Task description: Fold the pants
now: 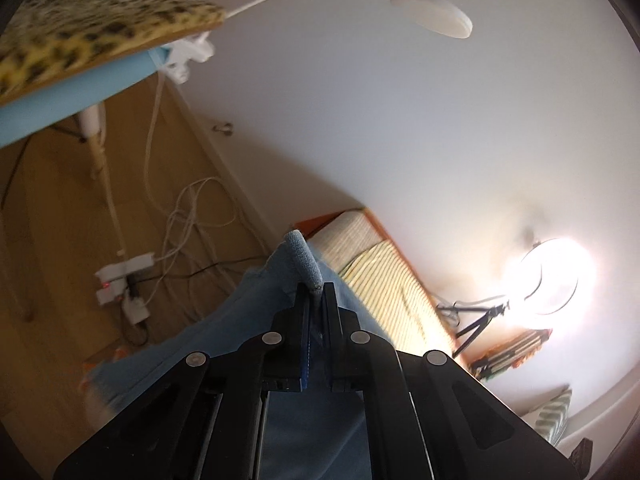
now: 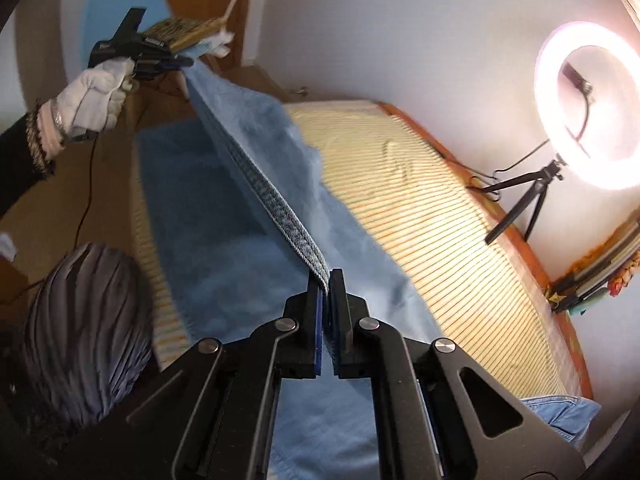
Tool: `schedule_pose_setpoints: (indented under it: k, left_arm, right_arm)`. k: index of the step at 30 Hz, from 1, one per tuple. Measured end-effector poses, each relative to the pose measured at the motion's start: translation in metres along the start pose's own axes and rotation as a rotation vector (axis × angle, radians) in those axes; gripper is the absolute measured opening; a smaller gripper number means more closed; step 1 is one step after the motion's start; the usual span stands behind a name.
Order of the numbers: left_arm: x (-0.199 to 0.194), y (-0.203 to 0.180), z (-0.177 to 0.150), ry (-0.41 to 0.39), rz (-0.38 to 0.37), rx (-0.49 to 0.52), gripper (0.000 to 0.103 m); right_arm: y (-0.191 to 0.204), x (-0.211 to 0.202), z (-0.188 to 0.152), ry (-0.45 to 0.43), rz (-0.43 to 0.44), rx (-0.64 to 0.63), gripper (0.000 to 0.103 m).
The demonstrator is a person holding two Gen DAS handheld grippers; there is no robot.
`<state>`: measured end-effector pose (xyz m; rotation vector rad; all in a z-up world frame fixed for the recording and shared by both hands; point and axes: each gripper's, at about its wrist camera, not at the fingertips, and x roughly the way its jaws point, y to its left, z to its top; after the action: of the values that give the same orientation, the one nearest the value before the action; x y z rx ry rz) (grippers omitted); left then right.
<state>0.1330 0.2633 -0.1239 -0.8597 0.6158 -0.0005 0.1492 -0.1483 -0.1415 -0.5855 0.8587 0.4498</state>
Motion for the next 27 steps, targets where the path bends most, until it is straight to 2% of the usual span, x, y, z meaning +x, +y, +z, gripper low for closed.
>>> schedule_pose_setpoints:
  k: [4, 7, 10, 16, 21, 23, 25, 27]
  left_arm:
    - [0.0, 0.039, -0.034, 0.063, 0.042, -0.052, 0.004]
    - [0.0, 0.06, -0.05, 0.079, 0.061, -0.097, 0.004]
    - [0.002, 0.065, -0.056, 0.083, 0.089, -0.081, 0.004]
    - [0.009, 0.051, -0.049, 0.075, 0.158, 0.014, 0.004]
    - [0.008, 0.04, -0.046, 0.129, 0.204, 0.089, 0.006]
    - [0.002, 0.033, -0.044, 0.128, 0.243, 0.125, 0.013]
    - [-0.005, 0.026, -0.04, 0.13, 0.261, 0.146, 0.022]
    - [-0.014, 0.015, -0.035, 0.114, 0.258, 0.163, 0.025]
  right_arm:
    - [0.026, 0.028, -0.031, 0.116, 0.051, -0.055, 0.003]
    - [0.035, 0.039, -0.048, 0.158, 0.097, -0.046, 0.003]
    - [0.037, 0.043, -0.056, 0.158, 0.125, -0.005, 0.003]
    - [0.03, 0.057, -0.064, 0.135, 0.159, 0.125, 0.004]
    - [0.025, 0.048, -0.08, 0.102, 0.186, 0.225, 0.006]
    - [0.02, 0.038, -0.086, 0.074, 0.185, 0.27, 0.012]
    - [0.016, 0.031, -0.086, 0.042, 0.164, 0.312, 0.03]
    - [0.009, 0.017, -0.091, 0.002, 0.137, 0.36, 0.044]
